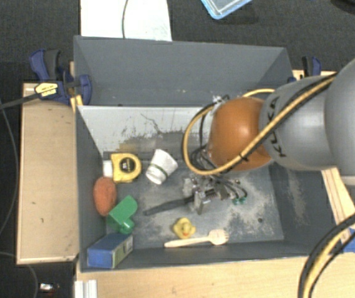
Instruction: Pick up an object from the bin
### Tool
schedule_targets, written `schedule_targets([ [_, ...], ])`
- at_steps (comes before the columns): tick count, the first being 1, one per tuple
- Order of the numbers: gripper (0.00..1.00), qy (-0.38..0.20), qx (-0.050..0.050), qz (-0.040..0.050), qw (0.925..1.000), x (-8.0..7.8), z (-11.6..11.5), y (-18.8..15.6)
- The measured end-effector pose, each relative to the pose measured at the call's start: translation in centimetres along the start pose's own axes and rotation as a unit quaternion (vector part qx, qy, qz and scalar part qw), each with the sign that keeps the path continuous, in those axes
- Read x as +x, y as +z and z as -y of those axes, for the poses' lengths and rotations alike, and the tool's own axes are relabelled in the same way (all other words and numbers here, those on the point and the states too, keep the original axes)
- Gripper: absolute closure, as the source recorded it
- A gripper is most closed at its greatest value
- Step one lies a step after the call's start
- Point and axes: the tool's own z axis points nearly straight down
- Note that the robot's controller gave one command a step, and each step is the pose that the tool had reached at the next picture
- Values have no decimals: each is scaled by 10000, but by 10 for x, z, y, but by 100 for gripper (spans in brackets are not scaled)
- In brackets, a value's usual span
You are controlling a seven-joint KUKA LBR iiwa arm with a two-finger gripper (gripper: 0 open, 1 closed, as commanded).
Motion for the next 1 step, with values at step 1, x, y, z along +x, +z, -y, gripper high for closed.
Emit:
schedule_targets([
  [1, 100, 3, 0, 0, 10000, 0, 0, 0],
])
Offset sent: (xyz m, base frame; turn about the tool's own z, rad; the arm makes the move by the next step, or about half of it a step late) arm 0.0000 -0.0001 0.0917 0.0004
